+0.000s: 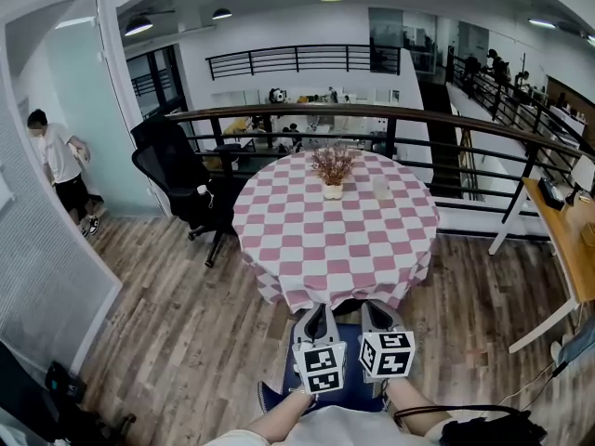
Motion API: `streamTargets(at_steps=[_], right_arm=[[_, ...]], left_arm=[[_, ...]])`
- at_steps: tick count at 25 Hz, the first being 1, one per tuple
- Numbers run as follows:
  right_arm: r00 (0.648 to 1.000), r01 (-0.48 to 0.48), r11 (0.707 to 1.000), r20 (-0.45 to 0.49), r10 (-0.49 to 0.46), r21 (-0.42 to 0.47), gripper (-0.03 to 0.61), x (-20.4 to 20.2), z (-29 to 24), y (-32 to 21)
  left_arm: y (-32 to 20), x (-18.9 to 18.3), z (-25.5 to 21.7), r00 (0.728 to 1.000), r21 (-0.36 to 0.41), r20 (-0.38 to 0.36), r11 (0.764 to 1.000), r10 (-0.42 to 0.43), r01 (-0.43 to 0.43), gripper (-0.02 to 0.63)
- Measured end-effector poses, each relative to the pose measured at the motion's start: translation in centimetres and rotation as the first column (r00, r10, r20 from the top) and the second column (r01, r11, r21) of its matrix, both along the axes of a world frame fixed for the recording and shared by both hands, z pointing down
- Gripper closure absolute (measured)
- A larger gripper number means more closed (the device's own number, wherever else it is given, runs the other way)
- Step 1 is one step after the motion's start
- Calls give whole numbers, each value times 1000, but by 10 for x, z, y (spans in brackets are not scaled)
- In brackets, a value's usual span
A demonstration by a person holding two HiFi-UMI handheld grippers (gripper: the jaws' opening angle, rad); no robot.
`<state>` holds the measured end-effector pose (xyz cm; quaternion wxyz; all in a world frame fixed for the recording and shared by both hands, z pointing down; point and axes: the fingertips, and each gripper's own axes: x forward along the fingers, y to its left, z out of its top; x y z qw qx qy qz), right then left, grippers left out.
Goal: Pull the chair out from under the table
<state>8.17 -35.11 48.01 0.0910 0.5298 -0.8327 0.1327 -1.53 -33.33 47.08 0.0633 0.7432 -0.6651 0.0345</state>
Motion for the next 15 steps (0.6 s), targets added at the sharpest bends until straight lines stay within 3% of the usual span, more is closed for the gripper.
streamTargets(at_steps=[15], right_arm=[[1000, -2, 998, 12, 2, -57, 561, -3, 17, 18]], left_arm=[[8, -3, 6, 1000, -29, 8, 999, 26, -26, 609]])
